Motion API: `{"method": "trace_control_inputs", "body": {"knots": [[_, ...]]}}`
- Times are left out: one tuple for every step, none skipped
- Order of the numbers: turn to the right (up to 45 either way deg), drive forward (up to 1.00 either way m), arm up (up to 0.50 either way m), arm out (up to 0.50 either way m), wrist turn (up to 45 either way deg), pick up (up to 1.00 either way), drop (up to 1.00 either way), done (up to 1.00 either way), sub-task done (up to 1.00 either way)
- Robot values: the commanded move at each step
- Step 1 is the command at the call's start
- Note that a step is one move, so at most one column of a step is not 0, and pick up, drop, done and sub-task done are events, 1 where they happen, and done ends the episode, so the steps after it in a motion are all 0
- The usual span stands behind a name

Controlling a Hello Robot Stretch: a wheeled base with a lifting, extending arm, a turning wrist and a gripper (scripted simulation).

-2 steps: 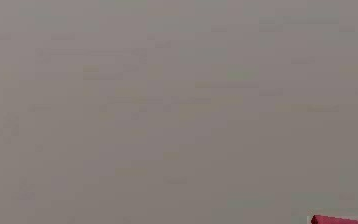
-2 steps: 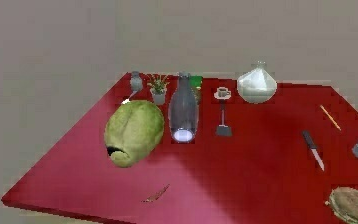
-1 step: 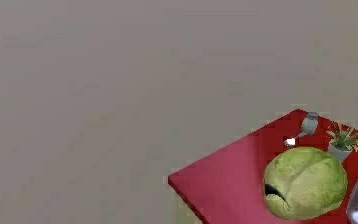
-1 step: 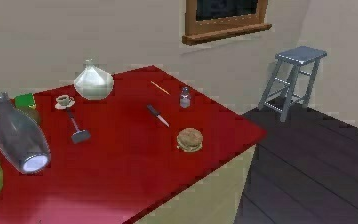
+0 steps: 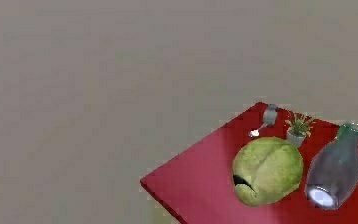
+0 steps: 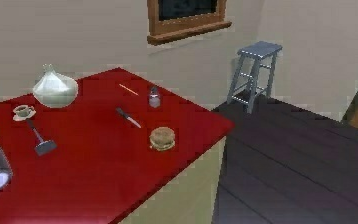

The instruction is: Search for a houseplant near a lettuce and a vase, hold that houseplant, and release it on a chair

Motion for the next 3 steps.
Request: {"method": "trace_control_inputs", "body": {"knots": [[0.0,0.05,0.0,0.0,0.0,0.0,0.0,0.0,0.0],[-45.0,0.0,0.0,0.0,0.0,0.0,0.0,0.0,0.0],[-9.0,0.0,0.0,0.0,0.0,0.0,0.0,0.0,0.0]]}}
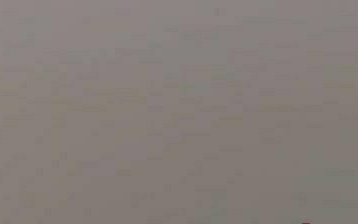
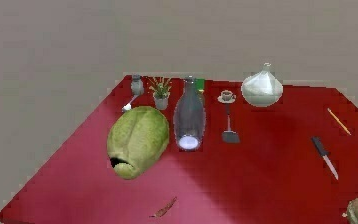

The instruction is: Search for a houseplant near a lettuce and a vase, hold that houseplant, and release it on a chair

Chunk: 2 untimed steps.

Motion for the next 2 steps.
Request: {"method": "trace_control_inputs", "body": {"knots": [[0.0,0.0,0.5,0.0,0.0,0.0,0.0,0.0,0.0],[0.0,0.0,0.38,0.0,0.0,0.0,0.0,0.0,0.0]]}}
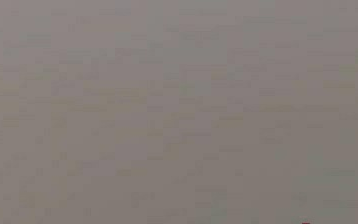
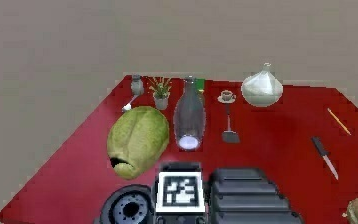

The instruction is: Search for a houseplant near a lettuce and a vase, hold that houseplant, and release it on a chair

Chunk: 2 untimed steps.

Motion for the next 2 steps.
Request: {"method": "trace_control_inputs", "body": {"knots": [[0.0,0.0,0.0,0.48,0.0,0.0,0.0,0.0,0.0],[0.0,0.0,0.0,0.0,45.0,0.0,0.0,0.0,0.0]]}}
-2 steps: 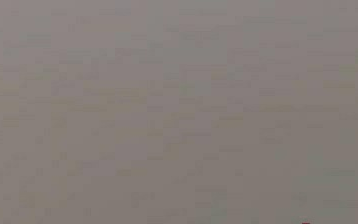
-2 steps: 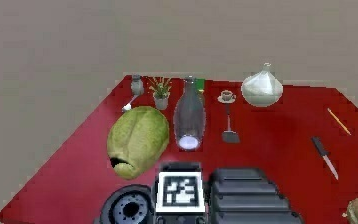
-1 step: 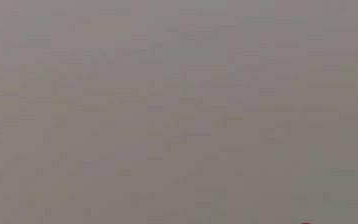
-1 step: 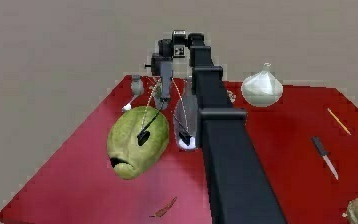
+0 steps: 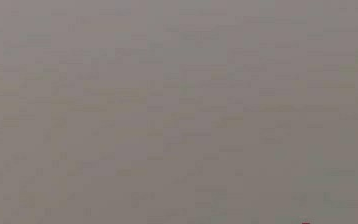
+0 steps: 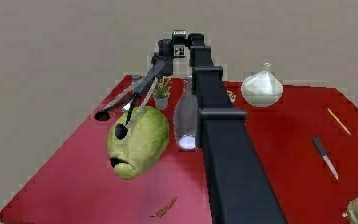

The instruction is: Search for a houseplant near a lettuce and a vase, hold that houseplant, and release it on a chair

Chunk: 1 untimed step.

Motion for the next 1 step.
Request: {"method": "trace_control_inputs", "body": {"knots": [[0.0,0.0,0.0,0.0,45.0,0.0,0.0,0.0,0.0]]}}
